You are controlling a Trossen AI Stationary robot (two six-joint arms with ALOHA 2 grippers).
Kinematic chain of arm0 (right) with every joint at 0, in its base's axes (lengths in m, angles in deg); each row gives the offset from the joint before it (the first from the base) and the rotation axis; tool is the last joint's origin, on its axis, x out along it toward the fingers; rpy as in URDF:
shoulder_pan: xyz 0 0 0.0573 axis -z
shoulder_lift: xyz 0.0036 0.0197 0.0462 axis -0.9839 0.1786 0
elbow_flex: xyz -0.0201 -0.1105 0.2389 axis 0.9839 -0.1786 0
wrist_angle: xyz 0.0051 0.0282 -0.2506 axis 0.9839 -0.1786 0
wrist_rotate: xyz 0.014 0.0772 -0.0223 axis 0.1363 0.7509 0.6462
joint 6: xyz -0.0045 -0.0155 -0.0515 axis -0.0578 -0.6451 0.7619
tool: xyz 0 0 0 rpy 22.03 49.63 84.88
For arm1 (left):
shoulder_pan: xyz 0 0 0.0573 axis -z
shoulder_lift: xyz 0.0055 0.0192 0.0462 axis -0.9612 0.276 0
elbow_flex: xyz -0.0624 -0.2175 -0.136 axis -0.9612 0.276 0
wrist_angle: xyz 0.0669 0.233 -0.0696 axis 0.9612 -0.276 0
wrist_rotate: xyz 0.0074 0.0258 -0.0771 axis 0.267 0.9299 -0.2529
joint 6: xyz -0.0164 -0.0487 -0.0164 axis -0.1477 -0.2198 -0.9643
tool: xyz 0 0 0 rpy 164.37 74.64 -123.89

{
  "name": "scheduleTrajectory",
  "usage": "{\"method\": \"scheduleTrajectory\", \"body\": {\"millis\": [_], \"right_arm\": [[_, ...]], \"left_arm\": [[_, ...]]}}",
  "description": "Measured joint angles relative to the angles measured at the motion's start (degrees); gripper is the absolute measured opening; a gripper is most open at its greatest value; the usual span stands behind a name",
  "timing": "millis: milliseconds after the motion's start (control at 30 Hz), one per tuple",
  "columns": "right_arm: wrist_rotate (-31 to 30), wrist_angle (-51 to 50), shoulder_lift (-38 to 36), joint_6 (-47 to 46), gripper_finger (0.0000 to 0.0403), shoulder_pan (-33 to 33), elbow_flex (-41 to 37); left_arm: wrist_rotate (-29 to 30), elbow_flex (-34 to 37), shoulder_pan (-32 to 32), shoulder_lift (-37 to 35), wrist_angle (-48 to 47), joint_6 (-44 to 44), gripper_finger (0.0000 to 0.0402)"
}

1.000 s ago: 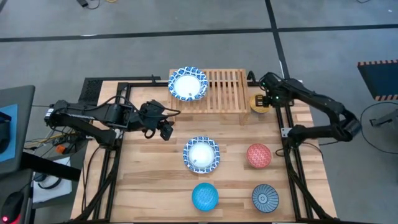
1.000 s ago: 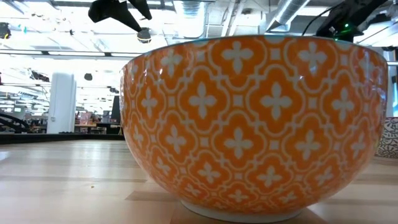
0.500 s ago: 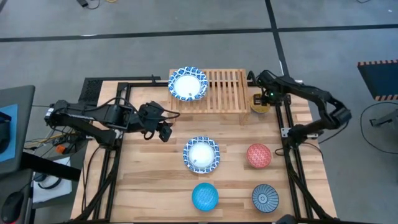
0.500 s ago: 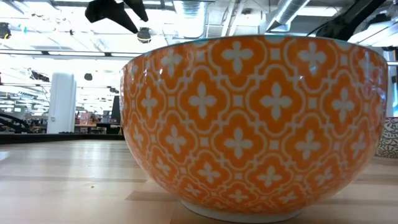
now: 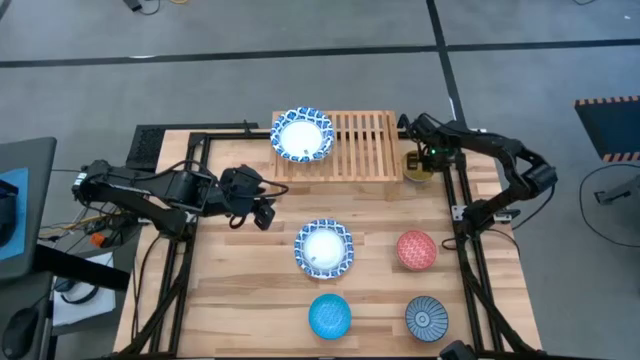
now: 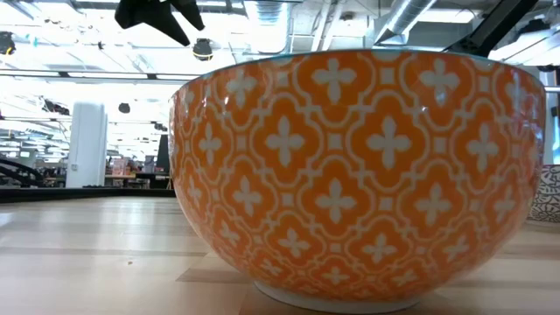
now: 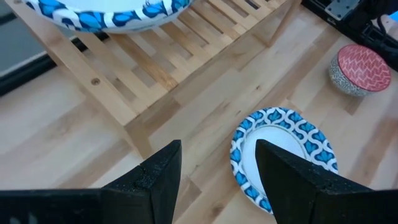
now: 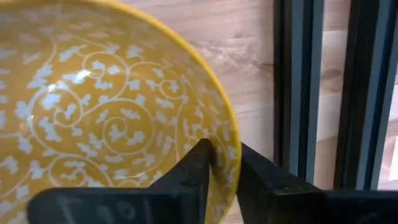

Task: Place and stack bowls onto a shelf
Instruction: Put the yellow patterned bowl on the shelf

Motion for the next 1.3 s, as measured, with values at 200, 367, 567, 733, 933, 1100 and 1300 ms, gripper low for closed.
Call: {"method": "scheduleTrajectory", "body": {"millis": [200, 367, 567, 733, 933, 1100, 1300], "right_arm": [[0.04, 0.7, -0.4, -0.87, 0.0053, 0.07, 0.28], [0.05, 0.92, -4.39, -1.07, 0.0049, -0.14, -0.02], [-5.2, 0.95, -14.66, -3.16, 0.0048, 0.02, -0.09], [-6.07, 0.99, -23.42, -2.7, 0.0044, -0.93, -0.07], [-9.85, 2.74, -33.29, -2.02, 0.0043, -6.73, 0.58], [-14.04, 8.72, -38.74, -1.61, 0.0042, -15.35, 3.08], [-12.61, 15.95, -35.7, -5.15, 0.0042, -19.53, 7.89]], "left_arm": [[1.19, -0.02, 0.0, 0.0, 0.01, 0.49, 0.0189], [1.19, -0.02, 0.0, 0.0, -0.02, 1.13, 0.0189], [1.3, -0.02, -0.41, 0.0, 0.39, 3.2, 0.0189], [1.32, -0.02, -3.57, 0.0, 4.54, 8.17, 0.0186], [-1.83, -0.07, -10.96, 0.57, 20.27, 19.74, 0.0167], [-10.59, -0.11, -17.84, 4.14, 36.95, 26.63, 0.0153], [-17.95, -0.22, -20.74, 9.13, 44.12, 26.08, 0.0147]]}}
